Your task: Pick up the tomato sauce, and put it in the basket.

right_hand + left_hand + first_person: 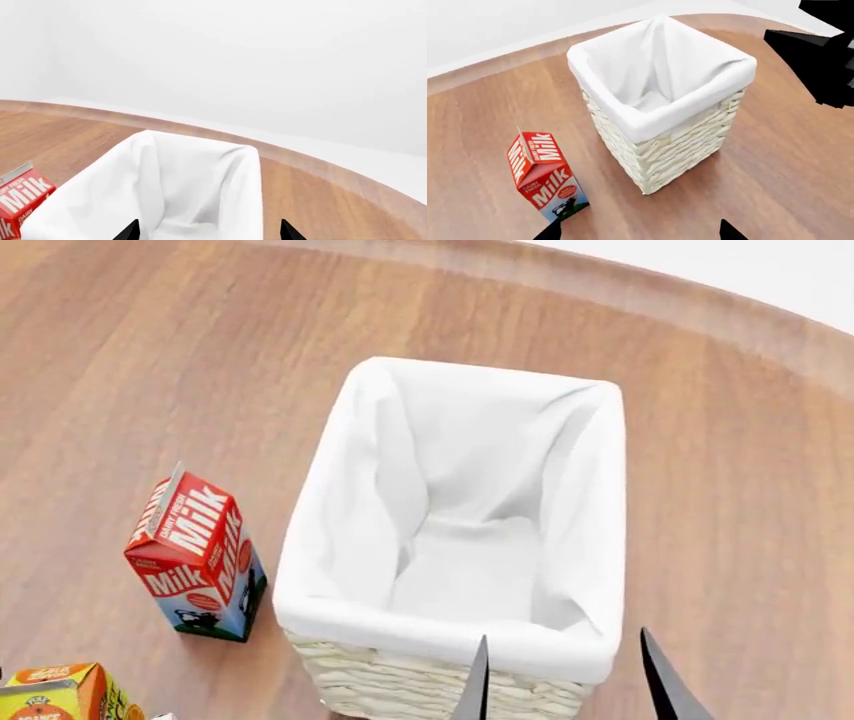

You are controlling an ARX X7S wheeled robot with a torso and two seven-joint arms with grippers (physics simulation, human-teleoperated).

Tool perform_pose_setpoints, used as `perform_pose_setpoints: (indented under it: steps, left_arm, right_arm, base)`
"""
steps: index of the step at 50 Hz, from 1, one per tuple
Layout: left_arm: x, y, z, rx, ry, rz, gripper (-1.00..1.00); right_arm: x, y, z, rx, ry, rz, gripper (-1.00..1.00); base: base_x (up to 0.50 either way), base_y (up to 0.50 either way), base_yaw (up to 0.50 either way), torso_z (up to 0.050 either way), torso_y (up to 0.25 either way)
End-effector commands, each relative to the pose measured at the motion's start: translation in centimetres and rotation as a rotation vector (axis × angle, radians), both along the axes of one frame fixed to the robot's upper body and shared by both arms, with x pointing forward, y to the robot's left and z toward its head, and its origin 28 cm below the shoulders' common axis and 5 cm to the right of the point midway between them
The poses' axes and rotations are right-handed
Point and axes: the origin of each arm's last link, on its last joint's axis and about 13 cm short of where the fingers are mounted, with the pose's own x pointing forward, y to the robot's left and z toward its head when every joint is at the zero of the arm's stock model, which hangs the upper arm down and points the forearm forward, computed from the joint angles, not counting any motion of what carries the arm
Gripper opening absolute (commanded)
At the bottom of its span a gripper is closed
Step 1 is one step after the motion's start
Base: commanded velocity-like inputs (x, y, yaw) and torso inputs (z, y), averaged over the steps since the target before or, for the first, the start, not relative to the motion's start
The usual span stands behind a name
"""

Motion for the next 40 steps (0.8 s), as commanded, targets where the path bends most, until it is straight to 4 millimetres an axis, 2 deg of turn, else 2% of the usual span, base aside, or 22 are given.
perform_pose_setpoints:
  steps: [1, 10, 21, 40]
  left_arm:
    - [-0.5, 0.6, 0.9, 0.159, 0.058, -0.050, 1.00]
    - [-0.9, 0.4, 0.0, 0.275, 0.111, -0.092, 1.00]
    - [-0.8, 0.4, -2.2, 0.382, 0.176, -0.133, 1.00]
    - [-1.2, -0.4, -4.1, 0.404, 0.237, -0.177, 1.00]
  right_arm:
    - [0.1, 0.0, 0.0, -0.002, 0.002, 0.000, 1.00]
    - [0.0, 0.0, 0.1, -0.003, -0.002, -0.001, 1.00]
    - [-0.1, -0.1, 0.1, -0.002, -0.003, -0.003, 1.00]
    - [-0.1, -0.2, 0.1, 0.003, -0.005, -0.007, 1.00]
  base:
    - [0.00, 0.00, 0.00, 0.000, 0.000]
    - [0.00, 0.00, 0.00, 0.000, 0.000]
    - [0.00, 0.00, 0.00, 0.000, 0.000]
    - [0.00, 0.00, 0.00, 0.000, 0.000]
